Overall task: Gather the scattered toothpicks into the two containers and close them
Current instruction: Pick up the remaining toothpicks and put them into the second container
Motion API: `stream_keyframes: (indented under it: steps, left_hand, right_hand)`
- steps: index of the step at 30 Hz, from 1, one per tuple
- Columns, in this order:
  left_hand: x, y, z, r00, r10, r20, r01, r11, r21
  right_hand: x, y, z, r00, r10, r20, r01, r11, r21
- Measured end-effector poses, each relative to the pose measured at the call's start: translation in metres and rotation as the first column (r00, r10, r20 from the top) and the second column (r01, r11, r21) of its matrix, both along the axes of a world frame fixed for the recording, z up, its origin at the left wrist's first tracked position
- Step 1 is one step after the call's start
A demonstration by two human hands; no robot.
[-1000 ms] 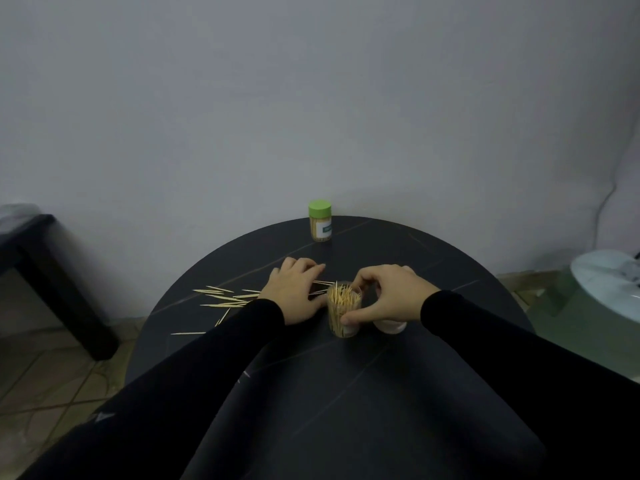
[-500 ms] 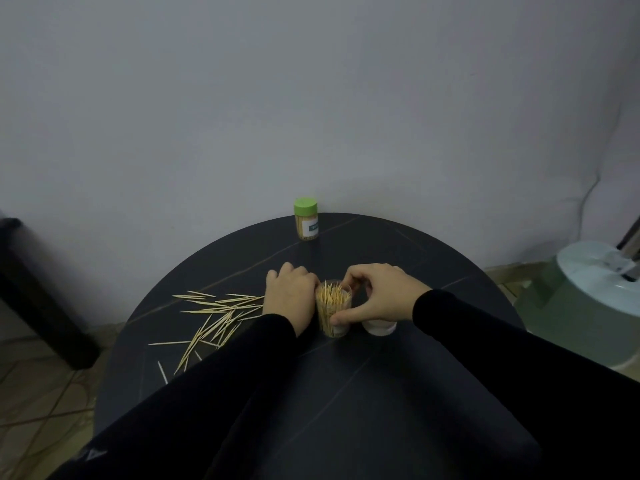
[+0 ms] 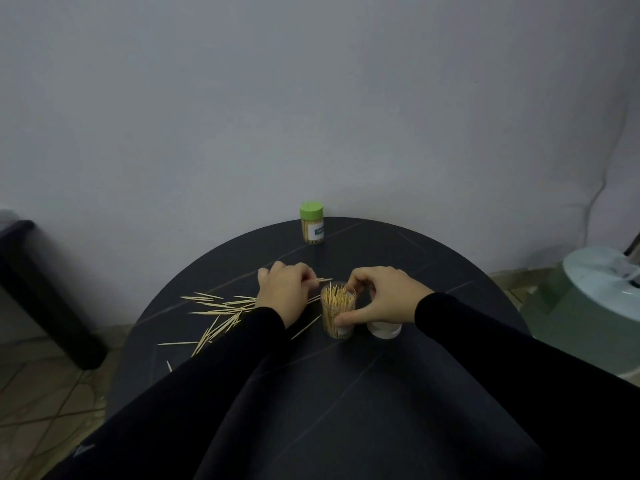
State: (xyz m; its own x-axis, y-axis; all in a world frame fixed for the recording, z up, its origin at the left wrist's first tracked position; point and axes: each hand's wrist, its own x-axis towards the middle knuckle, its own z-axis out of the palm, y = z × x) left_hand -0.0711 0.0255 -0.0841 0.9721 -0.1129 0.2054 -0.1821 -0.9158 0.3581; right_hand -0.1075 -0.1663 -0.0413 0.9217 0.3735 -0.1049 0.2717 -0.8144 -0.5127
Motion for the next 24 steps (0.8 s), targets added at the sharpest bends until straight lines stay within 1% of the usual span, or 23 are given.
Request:
stream_keyframes:
  steps: [2,5,6,7,8,9,10,11,12,13,14,15,16,17,18,20,22,23,24]
  left_hand:
    - [0.002,0.006,0.003,0.998,0.062,0.028,-0.058,0.992,-0.115]
    - [0.000,0.007,0.017,0.990,0.111,0.090,-0.093,0.979,-0.180]
    - [-0.003,0.005,0.023,0.988,0.128,0.087,-0.104,0.967,-0.232]
    - [-0.005,0.004,0.027,0.990,0.128,0.061,-0.102,0.940,-0.326]
    - [-0.008,0.002,0.031,0.995,0.096,0.036,-0.069,0.885,-0.460]
    - [-0.011,0.000,0.035,0.999,0.044,0.027,-0.018,0.786,-0.618]
    - [-0.016,-0.004,0.038,1.000,-0.005,0.029,0.025,0.656,-0.755]
    - [-0.021,-0.008,0.042,0.998,-0.042,0.036,0.053,0.526,-0.849]
    - [-0.026,-0.012,0.045,0.997,-0.069,0.047,0.071,0.419,-0.905]
    - [-0.030,-0.016,0.047,0.995,-0.090,0.049,0.077,0.350,-0.934]
    - [-0.036,-0.021,0.048,0.993,-0.108,0.048,0.080,0.314,-0.946]
    - [-0.040,-0.023,0.047,0.992,-0.119,0.039,0.075,0.311,-0.948]
    - [-0.044,-0.025,0.045,0.991,-0.132,0.025,0.067,0.326,-0.943]
    - [-0.047,-0.025,0.041,0.991,-0.131,0.001,0.050,0.370,-0.928]
    - [-0.048,-0.024,0.036,0.991,-0.133,-0.024,0.035,0.430,-0.902]
    - [-0.049,-0.019,0.028,0.992,-0.126,-0.022,0.059,0.600,-0.798]
    - [-0.048,-0.011,0.023,0.993,-0.109,0.040,0.111,0.782,-0.613]
    - [-0.048,-0.007,0.023,0.992,-0.107,0.069,0.127,0.846,-0.517]
    - [-0.049,-0.004,0.024,0.990,-0.109,0.093,0.139,0.886,-0.441]
  right_hand:
    - [0.000,0.001,0.000,1.000,0.005,-0.002,-0.005,1.000,-0.004]
    - [0.000,0.001,0.000,1.000,0.003,0.002,-0.003,1.000,-0.005]
    - [0.000,0.001,-0.001,1.000,0.000,0.001,0.000,1.000,0.000]
    - [0.000,0.001,-0.001,1.000,-0.002,0.001,0.002,1.000,0.005]
    - [0.000,0.001,-0.001,1.000,-0.004,0.003,0.004,1.000,0.009]
    - [-0.001,0.002,-0.001,1.000,-0.006,0.006,0.006,1.000,0.012]
    - [-0.001,0.003,-0.001,1.000,-0.006,0.009,0.006,1.000,0.015]
    - [-0.001,0.003,-0.001,1.000,-0.005,0.013,0.005,1.000,0.015]
    - [-0.001,0.004,-0.002,1.000,-0.002,0.017,0.001,1.000,0.015]
    - [-0.002,0.005,-0.002,1.000,0.004,0.021,-0.004,1.000,0.015]
    - [-0.002,0.006,-0.002,1.000,0.009,0.025,-0.009,1.000,0.014]
    - [-0.002,0.007,-0.002,0.999,0.013,0.032,-0.013,1.000,0.012]
    - [-0.002,0.007,-0.002,0.999,0.015,0.042,-0.015,1.000,0.009]
    - [-0.002,0.007,-0.002,0.999,0.016,0.049,-0.016,1.000,0.006]
    - [-0.002,0.007,-0.002,0.999,0.016,0.051,-0.017,1.000,0.005]
    - [-0.002,0.007,-0.002,0.999,0.019,0.047,-0.020,1.000,0.008]
    - [-0.002,0.007,-0.003,0.999,0.027,0.041,-0.027,1.000,0.009]
    - [-0.002,0.007,-0.002,0.999,0.031,0.036,-0.031,0.999,0.007]
    - [-0.001,0.007,-0.002,0.999,0.033,0.030,-0.033,0.999,0.004]
